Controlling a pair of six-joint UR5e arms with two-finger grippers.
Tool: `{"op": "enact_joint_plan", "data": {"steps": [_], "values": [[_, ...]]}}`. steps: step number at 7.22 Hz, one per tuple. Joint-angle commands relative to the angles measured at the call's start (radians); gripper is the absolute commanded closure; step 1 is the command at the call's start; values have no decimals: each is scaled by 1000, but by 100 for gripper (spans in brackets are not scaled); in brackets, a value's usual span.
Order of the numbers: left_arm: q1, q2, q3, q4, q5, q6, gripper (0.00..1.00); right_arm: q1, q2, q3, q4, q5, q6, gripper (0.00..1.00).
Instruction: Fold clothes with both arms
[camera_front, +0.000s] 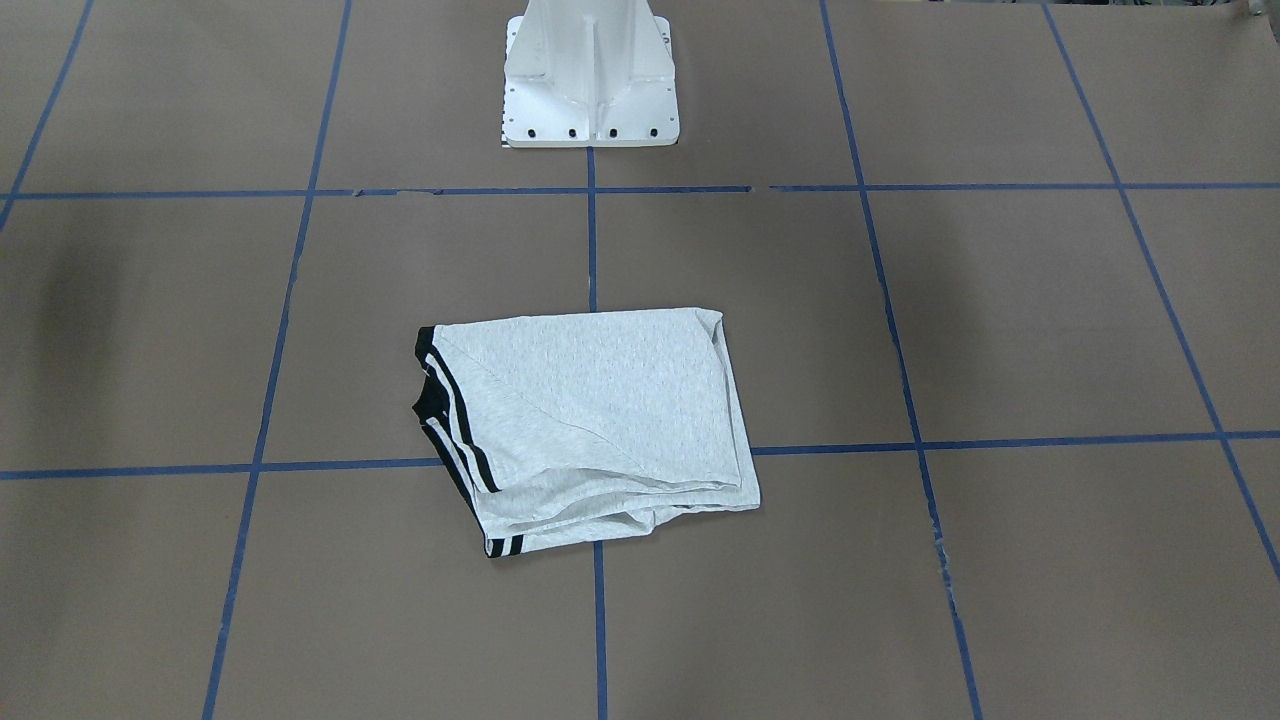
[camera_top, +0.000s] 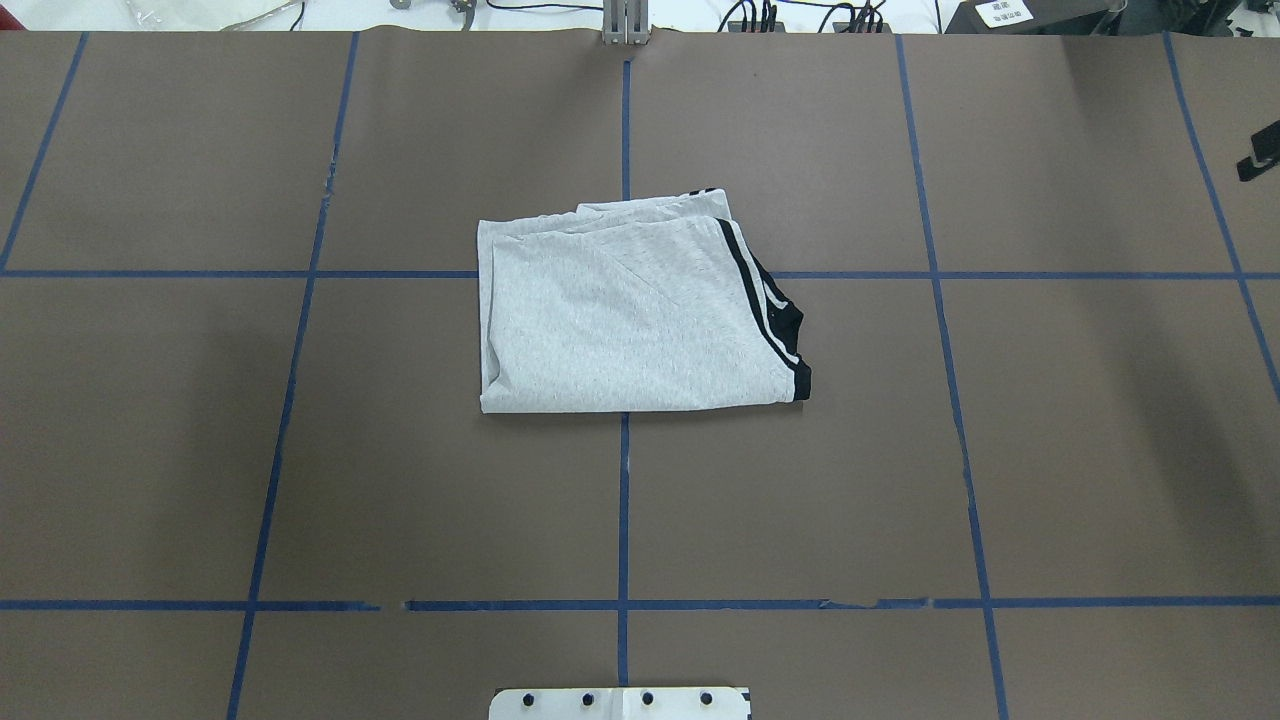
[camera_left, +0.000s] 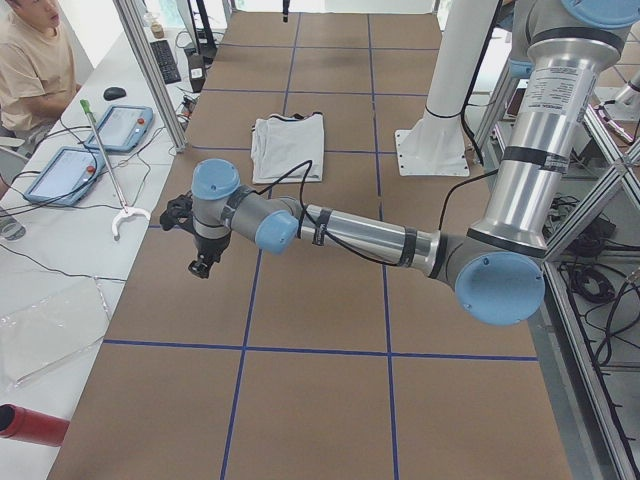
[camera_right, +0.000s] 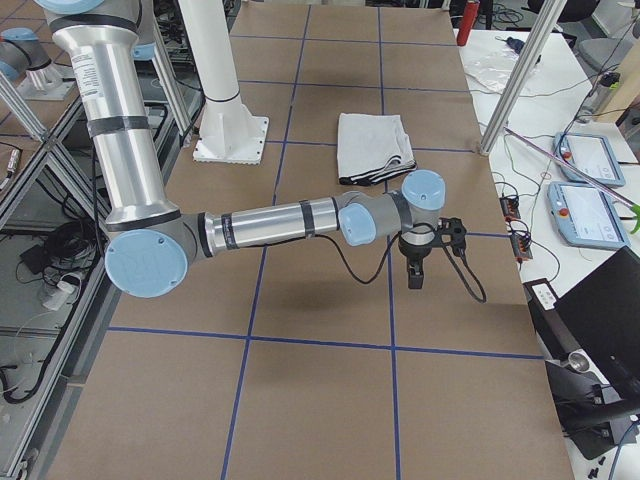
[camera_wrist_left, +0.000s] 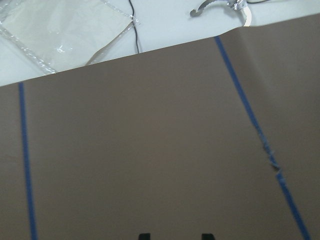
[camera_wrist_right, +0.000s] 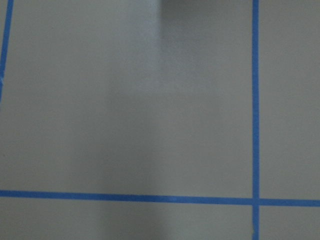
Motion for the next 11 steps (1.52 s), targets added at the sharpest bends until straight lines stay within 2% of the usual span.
{"op": "enact_joint_plan", "data": {"steps": [1, 3, 6, 7, 9, 11], "values": [[-39, 50, 27, 2, -23, 135, 0, 36, -116, 108, -131, 3, -127, 0], [-59, 69, 24, 1, -20, 155, 0, 42, -194, 152, -139, 2, -127, 0], [-73, 96, 21, 1, -16, 143, 0, 52, -214, 153, -150, 0, -127, 0], [-76, 106, 21, 2, -13, 86, 0, 52, -223, 168, -151, -3, -127, 0], [-78, 153, -27, 22, -13, 37, 0, 52, -219, 162, -144, -8, -115, 0], [-76, 138, -51, 144, -13, 24, 0, 52, -220, 162, -165, 0, -113, 0]]}}
